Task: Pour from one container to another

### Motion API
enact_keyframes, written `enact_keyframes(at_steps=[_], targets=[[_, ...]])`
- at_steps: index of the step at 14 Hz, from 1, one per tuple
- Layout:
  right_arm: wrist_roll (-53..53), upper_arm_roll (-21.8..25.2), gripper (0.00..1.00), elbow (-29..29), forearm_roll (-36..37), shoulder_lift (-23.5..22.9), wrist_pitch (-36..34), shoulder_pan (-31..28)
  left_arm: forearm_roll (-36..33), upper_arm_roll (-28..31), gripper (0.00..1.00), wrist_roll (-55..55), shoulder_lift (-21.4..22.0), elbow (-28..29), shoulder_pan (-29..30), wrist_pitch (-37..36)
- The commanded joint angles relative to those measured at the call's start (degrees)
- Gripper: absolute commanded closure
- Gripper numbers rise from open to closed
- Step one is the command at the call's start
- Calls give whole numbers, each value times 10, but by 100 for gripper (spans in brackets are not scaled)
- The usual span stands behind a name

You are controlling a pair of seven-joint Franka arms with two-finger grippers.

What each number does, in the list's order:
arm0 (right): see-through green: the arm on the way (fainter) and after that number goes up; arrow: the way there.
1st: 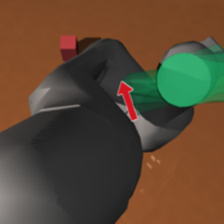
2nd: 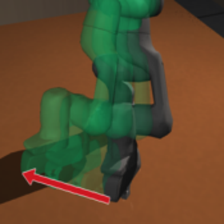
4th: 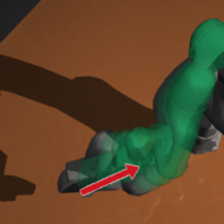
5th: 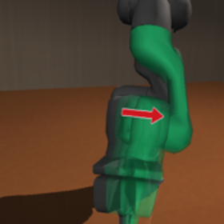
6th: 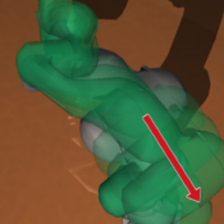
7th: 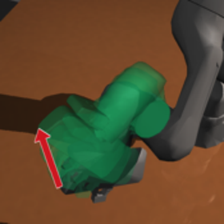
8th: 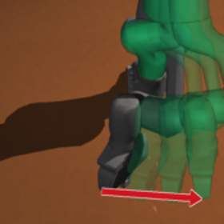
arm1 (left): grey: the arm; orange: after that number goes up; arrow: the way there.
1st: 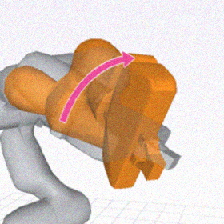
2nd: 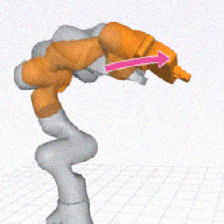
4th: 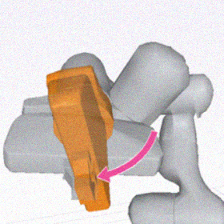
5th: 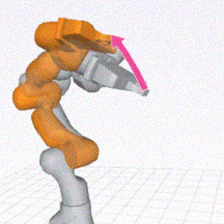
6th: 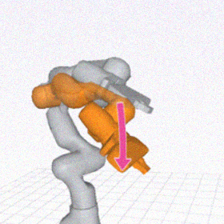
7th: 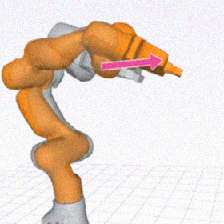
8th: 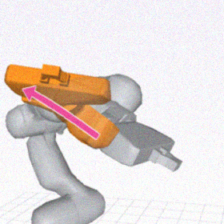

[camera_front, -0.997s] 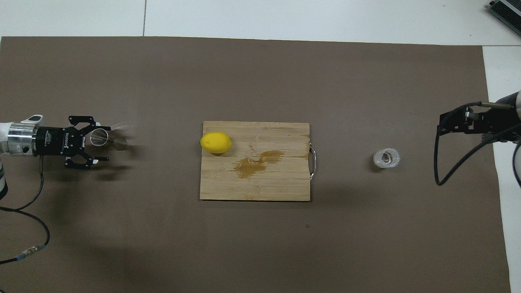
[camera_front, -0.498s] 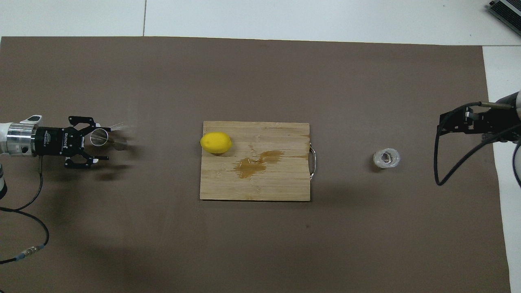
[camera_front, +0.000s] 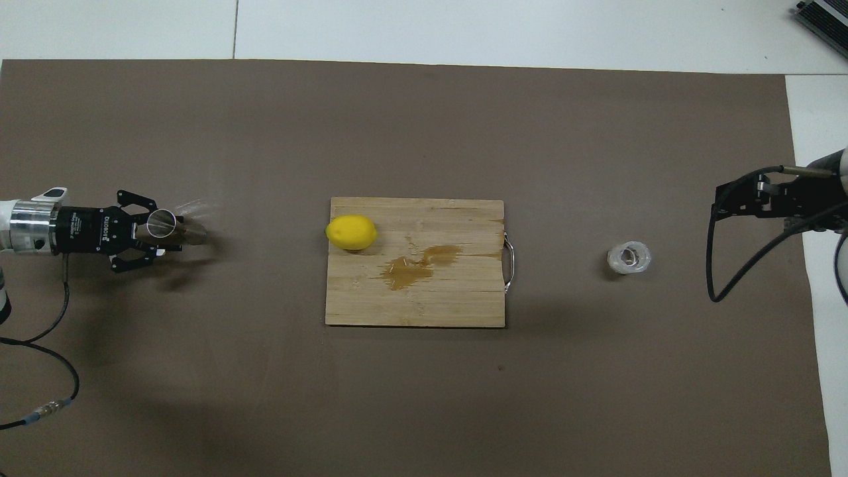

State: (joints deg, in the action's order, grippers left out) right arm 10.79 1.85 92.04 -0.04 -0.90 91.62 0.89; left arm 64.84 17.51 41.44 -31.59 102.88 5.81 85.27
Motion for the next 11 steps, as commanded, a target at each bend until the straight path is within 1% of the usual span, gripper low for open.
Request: enact_keyframes(at_steps=[1,2,3,5,7,9,11], targets=[[-9,-2,0,2,-7,5,0,-6,12,0,79,-6,-3,1,12,-14],[-9,-2,0,2,-7,5,0,-6,11,-1,83,-6,-3,1,13,-18],[-9,-3,0,2,-7,5,0,-6,11,-1,84,-6,-3,1,13,-19],[-9,-2,0,2,-7,5,0,-6,12,-3,89,-4,-3,0,13,-21],[-9,-3,0,2,-7,5,0,-6,21,-5,89,-2,-2,-1,13,-27],[-9,-3,0,2,-7,5,0,-6,51,-4,90,-4,-2,-1,12,-50],[-9,-3,0,2,-7,5,0,-6,67,-4,94,-7,-2,1,13,-66]])
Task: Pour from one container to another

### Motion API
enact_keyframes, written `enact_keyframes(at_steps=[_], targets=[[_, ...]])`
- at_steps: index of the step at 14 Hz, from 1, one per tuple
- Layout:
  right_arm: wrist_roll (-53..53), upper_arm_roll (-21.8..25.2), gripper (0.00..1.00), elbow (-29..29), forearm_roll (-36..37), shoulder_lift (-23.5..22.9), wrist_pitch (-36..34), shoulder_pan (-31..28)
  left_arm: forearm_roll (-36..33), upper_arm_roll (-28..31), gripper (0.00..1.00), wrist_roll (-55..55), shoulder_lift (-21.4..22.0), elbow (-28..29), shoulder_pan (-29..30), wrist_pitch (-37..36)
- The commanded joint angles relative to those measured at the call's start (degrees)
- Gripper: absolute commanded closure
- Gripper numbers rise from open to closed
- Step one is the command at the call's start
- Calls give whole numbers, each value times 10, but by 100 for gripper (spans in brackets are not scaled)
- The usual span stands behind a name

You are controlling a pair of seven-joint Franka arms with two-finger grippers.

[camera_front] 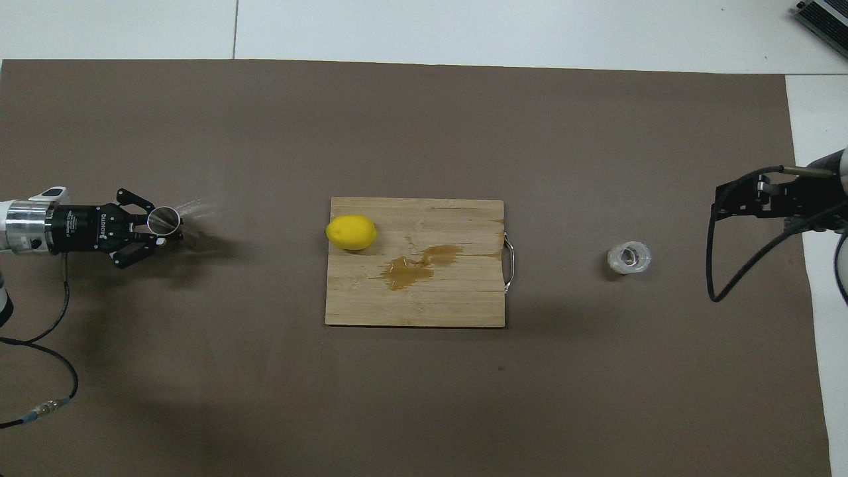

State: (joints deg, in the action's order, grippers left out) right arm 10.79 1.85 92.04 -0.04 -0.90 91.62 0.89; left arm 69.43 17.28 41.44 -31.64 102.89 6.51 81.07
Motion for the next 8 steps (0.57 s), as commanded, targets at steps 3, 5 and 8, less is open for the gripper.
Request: enact_keyframes(at_steps=[3,5,8], targets=[[-9,-3,0,2,-7,5,0,-6,62,-8,95,-7,-2,2,4,-48],[-9,-2,0,2,-7,5,0,-6,71,-25,94,-8,-1,1,4,-48],[-9,-3,0,2,-7,5,0,-6,78,-58,92,-5,0,-5,1,-43]])
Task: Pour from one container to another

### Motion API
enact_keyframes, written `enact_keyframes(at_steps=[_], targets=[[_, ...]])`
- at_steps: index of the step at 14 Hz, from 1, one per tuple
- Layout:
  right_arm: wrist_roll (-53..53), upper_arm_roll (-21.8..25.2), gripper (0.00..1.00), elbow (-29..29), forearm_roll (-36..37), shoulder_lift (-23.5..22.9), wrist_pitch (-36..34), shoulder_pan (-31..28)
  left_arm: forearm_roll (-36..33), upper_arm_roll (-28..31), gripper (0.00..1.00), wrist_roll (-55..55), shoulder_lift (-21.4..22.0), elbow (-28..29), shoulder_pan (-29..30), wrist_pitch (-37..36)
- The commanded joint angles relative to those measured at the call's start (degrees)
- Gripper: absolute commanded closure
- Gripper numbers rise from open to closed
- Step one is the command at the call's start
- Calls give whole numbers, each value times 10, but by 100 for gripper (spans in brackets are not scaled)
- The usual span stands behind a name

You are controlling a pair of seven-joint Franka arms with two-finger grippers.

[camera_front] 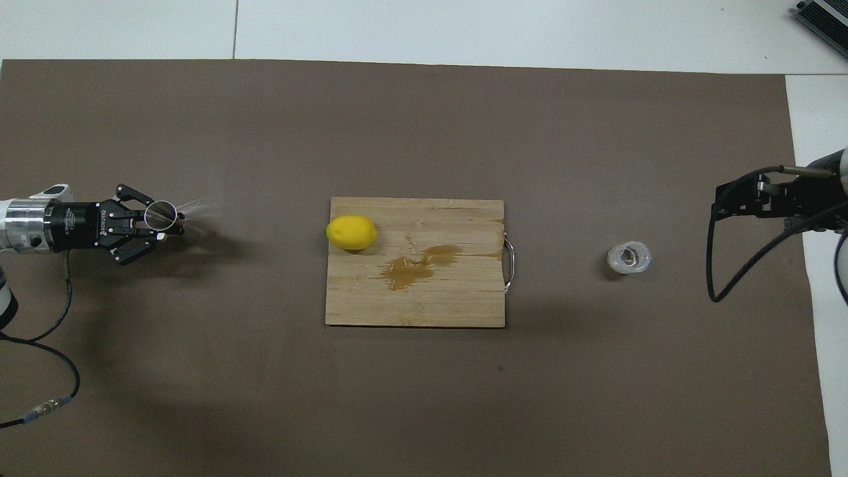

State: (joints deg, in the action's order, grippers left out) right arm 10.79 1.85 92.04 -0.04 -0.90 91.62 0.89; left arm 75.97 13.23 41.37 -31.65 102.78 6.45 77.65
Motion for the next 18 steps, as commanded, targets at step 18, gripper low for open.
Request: enact_keyframes(at_steps=[18], targets=[[-9,-2,0,2,-7,5,0,-6,44,-287,94,158,83,10,-25,363]])
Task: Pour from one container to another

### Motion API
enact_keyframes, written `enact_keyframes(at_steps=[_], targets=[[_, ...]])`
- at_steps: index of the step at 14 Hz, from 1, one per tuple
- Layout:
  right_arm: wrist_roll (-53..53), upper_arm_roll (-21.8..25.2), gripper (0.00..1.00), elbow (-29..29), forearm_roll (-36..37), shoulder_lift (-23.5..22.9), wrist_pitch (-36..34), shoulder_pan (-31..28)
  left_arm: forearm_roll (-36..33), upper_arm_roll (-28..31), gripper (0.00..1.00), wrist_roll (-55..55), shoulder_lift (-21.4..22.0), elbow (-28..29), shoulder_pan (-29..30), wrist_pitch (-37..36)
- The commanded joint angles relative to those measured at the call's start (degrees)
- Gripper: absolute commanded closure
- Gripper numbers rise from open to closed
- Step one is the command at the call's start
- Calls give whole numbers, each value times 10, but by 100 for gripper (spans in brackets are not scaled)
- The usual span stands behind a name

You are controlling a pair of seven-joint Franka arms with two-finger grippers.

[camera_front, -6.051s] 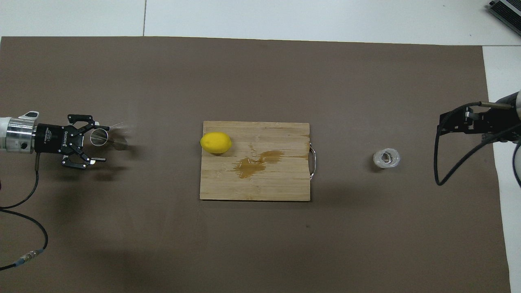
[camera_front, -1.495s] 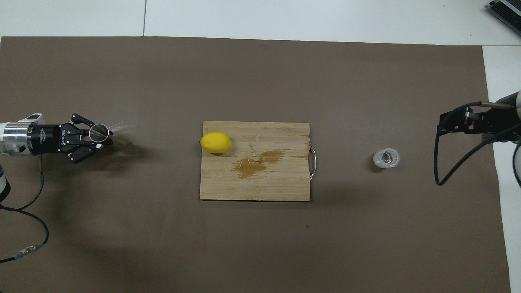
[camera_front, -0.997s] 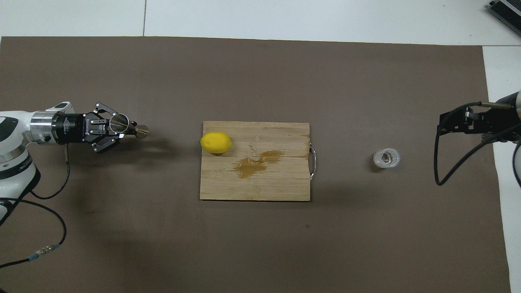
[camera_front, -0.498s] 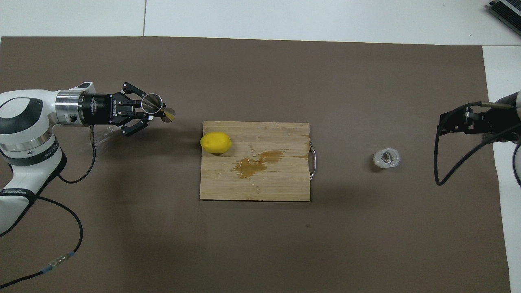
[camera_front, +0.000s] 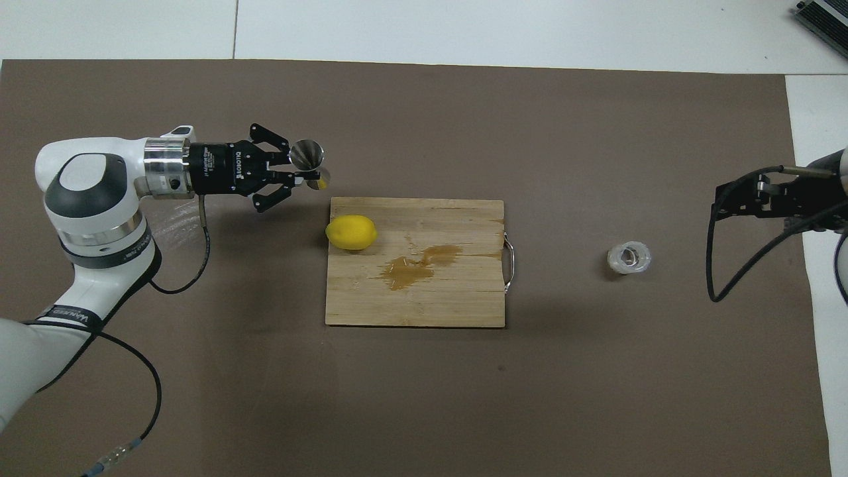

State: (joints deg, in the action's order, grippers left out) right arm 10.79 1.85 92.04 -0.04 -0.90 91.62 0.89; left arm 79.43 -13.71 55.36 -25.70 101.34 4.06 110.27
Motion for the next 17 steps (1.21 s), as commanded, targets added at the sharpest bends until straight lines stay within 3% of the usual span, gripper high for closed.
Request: enact_keyframes(at_steps=[1,10,17], targets=[[-9,-2,0,2,-7,5,0,-6,11,-19,94,19,21,25,-1,39],[-9,-3,0,2,-7,5,0,-6,124,-104,95,0,19,68,-9,197],[-9,-2,0,2,-7,5,0,-6,147,-112,95,-68,61,145,-19,203]])
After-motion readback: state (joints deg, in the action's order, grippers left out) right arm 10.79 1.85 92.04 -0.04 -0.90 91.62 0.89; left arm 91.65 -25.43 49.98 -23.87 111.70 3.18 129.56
